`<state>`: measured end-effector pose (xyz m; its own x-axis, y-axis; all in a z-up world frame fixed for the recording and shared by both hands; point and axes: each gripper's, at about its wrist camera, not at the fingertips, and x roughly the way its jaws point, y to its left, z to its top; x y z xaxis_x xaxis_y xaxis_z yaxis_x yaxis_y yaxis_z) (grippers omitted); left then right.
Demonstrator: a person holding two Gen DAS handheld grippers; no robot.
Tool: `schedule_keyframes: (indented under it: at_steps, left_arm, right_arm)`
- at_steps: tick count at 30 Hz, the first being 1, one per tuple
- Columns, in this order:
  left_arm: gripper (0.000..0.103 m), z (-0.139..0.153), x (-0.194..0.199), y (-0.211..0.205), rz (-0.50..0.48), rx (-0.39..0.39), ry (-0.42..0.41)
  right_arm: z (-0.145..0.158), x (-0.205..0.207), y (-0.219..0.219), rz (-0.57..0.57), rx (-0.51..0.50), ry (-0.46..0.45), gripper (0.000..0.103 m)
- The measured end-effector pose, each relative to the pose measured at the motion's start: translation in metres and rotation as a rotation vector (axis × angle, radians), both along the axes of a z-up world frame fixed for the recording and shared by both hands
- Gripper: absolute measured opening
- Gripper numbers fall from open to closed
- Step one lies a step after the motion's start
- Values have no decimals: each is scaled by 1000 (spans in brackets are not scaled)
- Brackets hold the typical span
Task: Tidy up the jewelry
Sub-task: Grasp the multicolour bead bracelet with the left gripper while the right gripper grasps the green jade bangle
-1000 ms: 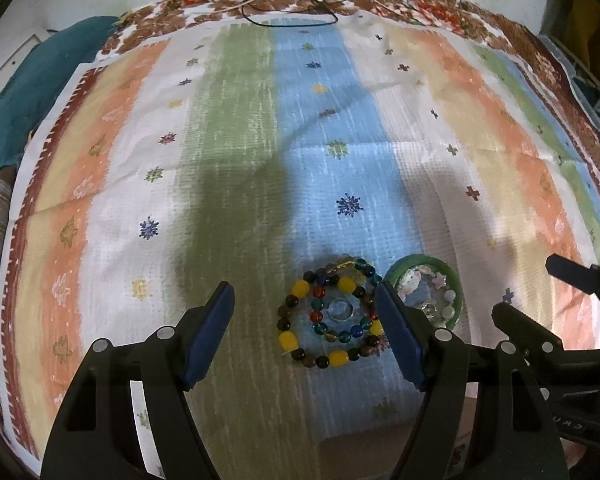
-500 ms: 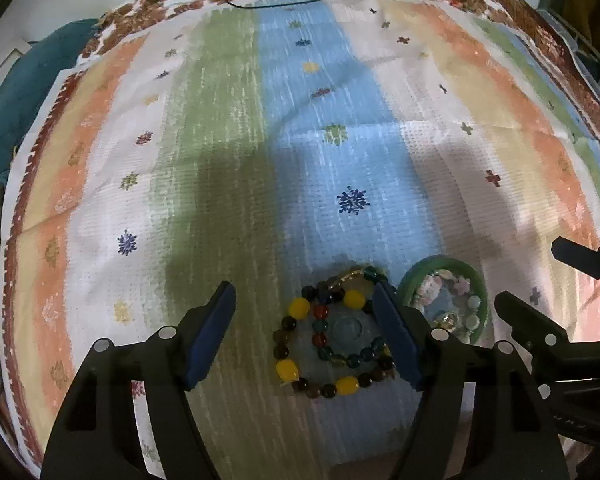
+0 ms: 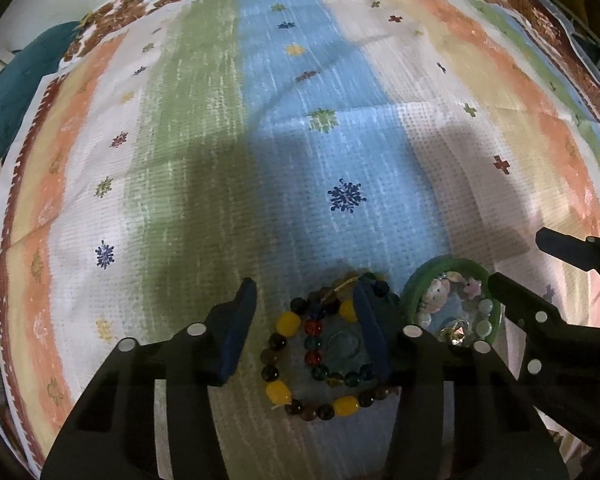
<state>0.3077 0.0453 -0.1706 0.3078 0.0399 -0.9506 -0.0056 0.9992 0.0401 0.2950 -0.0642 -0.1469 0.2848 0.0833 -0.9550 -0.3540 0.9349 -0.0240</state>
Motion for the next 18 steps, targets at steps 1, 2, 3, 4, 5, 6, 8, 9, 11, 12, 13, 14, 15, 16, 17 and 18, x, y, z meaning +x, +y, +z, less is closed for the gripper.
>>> schedule_keyframes:
  at_steps: [1,2,3,4,5,6,8,9,11,12,13,14,15,16,17,18]
  left_arm:
    - [44,-1,0,0,-2,2,2]
    - [43,-2,1,0,-5,-1,3]
    - [42,-4,1,-1,-9,0,4]
    - [42,-4,2,-1,-11,1,3]
    - [38,-4,2,-1,-14,0,3]
    - [33,-5,3,-1,-16,-3,5]
    - [24,-6,4,-2,-22,-5,9]
    - [21,-7,4,-3,-27,-5,9]
    - [17,-9,5,-4,-31,4,13]
    - [14,-10,5,-3,-32,13,16]
    - [12,-12,5,-3,-32,20,24]
    - [10,-14,5,-2,-31,19,30]
    - [9,-14,5,-2,-31,18,30]
    - [9,-13,5,-1,-29,14,29]
    - [9,-13,5,0,-26,11,28]
    - [9,-12,5,0,-20,7,28]
  right_arm:
    - [-2,0,1,2,-3,3,55]
    - [-3,1,1,5,-5,5,55]
    - [-4,1,2,8,-4,7,55]
    - [-5,1,3,11,-6,6,55]
    - [-6,1,4,14,-9,4,55]
    - [-6,1,5,18,-11,3,54]
    - [-7,1,6,25,-12,0,53]
    - [-8,1,7,27,-12,0,52]
    - [-10,1,8,35,-16,0,49]
    - [-10,1,8,37,-15,0,48]
    - [-10,0,8,39,-12,1,45]
    - [-10,-1,9,42,-10,3,41]
    - [-11,-2,11,51,-12,3,39]
    - [-11,-3,13,58,-14,2,33]
    - [-11,-3,15,66,-11,4,25]
    - [-11,-4,17,76,4,12,20]
